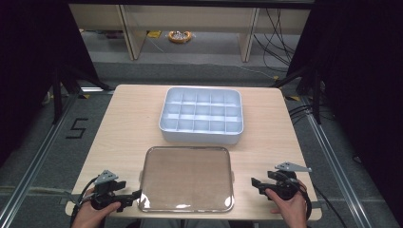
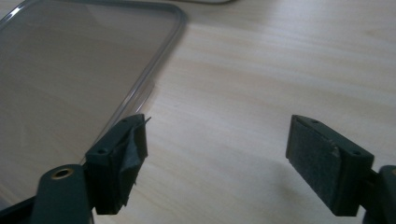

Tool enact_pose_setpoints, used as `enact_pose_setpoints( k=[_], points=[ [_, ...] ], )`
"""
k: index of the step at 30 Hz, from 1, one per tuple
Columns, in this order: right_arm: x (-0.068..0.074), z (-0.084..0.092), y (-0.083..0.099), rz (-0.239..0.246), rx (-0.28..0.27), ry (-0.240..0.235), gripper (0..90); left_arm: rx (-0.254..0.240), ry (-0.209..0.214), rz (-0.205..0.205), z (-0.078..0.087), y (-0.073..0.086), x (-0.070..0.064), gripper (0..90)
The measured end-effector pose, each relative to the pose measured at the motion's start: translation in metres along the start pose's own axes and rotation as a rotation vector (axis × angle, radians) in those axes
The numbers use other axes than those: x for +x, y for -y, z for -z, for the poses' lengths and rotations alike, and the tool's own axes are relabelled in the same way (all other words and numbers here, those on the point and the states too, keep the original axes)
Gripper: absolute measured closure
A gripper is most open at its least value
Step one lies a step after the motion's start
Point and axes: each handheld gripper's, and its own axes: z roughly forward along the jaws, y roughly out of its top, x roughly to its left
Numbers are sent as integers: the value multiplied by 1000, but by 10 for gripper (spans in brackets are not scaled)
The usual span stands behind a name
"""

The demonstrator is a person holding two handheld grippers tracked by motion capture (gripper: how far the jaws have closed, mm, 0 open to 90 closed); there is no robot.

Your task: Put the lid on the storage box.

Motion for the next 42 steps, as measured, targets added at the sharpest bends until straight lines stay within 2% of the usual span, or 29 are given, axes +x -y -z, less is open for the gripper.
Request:
enact_pose_setpoints(
  k=[1,4,5,7,9,10,11,12,13,14,16,17,18,19,21,24,27,29,30,32,33,34,36,38,40,41,42],
  points=[
    [-2,0,0,27,2,-2,247,12,4,-16,1,0,1,209],
    [-1,1,0,24,12,-10,255,6,8,-6,-1,0,0,210],
    [0,1,0,34,4,6,255,2,3,-1,-1,0,0,211],
    [4,1,1,36,-4,-19,258,1,2,0,-1,0,0,212],
    [6,1,1,28,8,-24,263,1,4,0,-1,0,0,213],
    [7,0,2,20,-4,-50,265,20,11,-22,0,0,0,214],
    [10,1,3,1,10,-40,265,23,13,-24,0,0,0,214],
    [9,-1,3,28,-3,-54,265,23,13,-23,0,0,0,215],
    [11,0,3,36,10,-35,265,22,14,-22,0,0,0,215],
    [13,-2,3,31,7,-56,265,11,11,-9,-1,0,-1,216],
    [17,-2,4,30,12,-50,265,8,9,-2,-2,1,-2,217],
    [20,-3,4,5,7,-53,265,8,11,0,-2,1,-2,218],
    [19,-3,4,47,8,-70,266,19,14,-8,-1,0,-2,222],
    [21,-3,4,51,0,-72,268,19,17,-7,-1,0,-2,224],
    [24,-2,5,35,-2,-75,270,18,22,-7,-1,0,-2,226],
    [26,-4,5,44,-14,-96,272,23,33,2,-1,0,-2,232],
    [30,-4,4,30,-13,-108,272,39,46,-10,0,0,-2,235],
    [32,-6,5,44,-11,-116,272,43,50,-8,0,0,-3,240],
    [38,-6,6,-9,-8,-138,276,39,47,-5,0,0,-4,246],
    [39,-6,5,-3,6,-131,278,47,60,-5,0,1,-4,248],
    [38,-7,5,41,-14,-124,279,48,64,0,-1,1,-5,249],
    [40,-9,5,16,-14,-147,282,43,72,8,-2,1,-6,258],
    [41,-10,5,24,-12,-136,289,53,72,12,-3,2,-8,265],
    [44,-11,6,21,-4,-146,301,67,70,14,-5,2,-9,292],
    [47,-14,6,34,9,-160,308,71,80,0,-5,3,-10,299],
    [52,-15,7,1,21,-171,311,74,76,9,-6,3,-12,308],
    [54,-17,7,8,28,-177,318,78,85,-7,-6,3,-11,324]
  ],
)
